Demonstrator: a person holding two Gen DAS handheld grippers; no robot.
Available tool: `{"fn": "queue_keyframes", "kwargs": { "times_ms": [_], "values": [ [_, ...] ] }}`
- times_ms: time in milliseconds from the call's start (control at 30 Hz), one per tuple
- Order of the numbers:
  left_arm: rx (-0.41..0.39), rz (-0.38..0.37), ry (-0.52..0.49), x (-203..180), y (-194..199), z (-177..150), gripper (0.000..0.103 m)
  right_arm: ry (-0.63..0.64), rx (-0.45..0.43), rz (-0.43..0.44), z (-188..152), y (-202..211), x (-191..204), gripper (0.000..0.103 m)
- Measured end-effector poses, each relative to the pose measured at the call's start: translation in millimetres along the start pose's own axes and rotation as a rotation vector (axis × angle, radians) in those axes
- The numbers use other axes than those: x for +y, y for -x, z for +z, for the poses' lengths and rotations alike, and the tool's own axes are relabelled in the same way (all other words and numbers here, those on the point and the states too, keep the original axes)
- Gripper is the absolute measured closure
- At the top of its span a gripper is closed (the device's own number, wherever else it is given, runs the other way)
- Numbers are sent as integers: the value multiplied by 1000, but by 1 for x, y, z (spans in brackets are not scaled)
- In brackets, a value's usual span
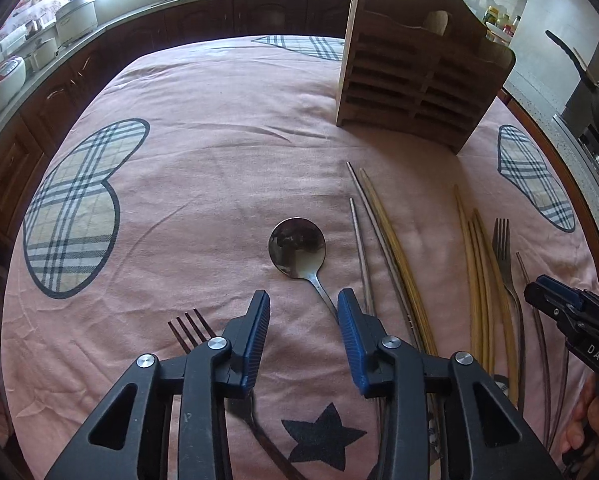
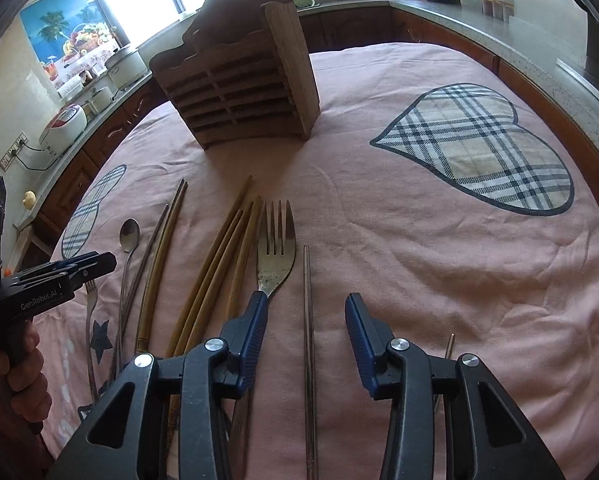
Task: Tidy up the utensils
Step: 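Close left gripper on the steel spoon handle while right gripper closes on a metal skewer, then lift the spoon with left gripper while right gripper lifts the skewer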
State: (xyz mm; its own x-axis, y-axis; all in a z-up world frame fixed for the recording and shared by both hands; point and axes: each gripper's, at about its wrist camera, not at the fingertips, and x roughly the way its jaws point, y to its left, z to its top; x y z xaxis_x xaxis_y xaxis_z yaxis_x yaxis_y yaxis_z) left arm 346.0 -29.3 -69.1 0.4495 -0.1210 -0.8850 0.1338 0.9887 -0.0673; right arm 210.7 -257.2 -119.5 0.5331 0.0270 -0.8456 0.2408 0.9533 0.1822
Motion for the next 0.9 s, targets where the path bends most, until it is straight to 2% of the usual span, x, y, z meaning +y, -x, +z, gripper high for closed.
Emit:
{"fn": "queue_keyframes", "kwargs": {
  "times_ms": [167,300,400,500,567,667,900],
  "values": [
    [39,-4,-19,-5,-16,4,70,41,22,-30,9,-8,2,73],
    [37,40,-71,-16,-23,5,72,112,41,-91,12,-14,12,77],
    [28,45,-108,-24,-27,7,89,161,38,-143,13,-19,21,82],
    [16,62,-146,-32,-31,8,96,158,35,-140,15,-20,21,98],
    [16,50,-145,-32,-32,7,100,144,33,-119,16,-20,20,99],
    [19,7,-126,-29,-29,5,100,119,30,-75,17,-16,18,99],
    [-34,-65,-106,-17,13,-5,101,79,-17,-12,16,9,17,99]
  ]
}}
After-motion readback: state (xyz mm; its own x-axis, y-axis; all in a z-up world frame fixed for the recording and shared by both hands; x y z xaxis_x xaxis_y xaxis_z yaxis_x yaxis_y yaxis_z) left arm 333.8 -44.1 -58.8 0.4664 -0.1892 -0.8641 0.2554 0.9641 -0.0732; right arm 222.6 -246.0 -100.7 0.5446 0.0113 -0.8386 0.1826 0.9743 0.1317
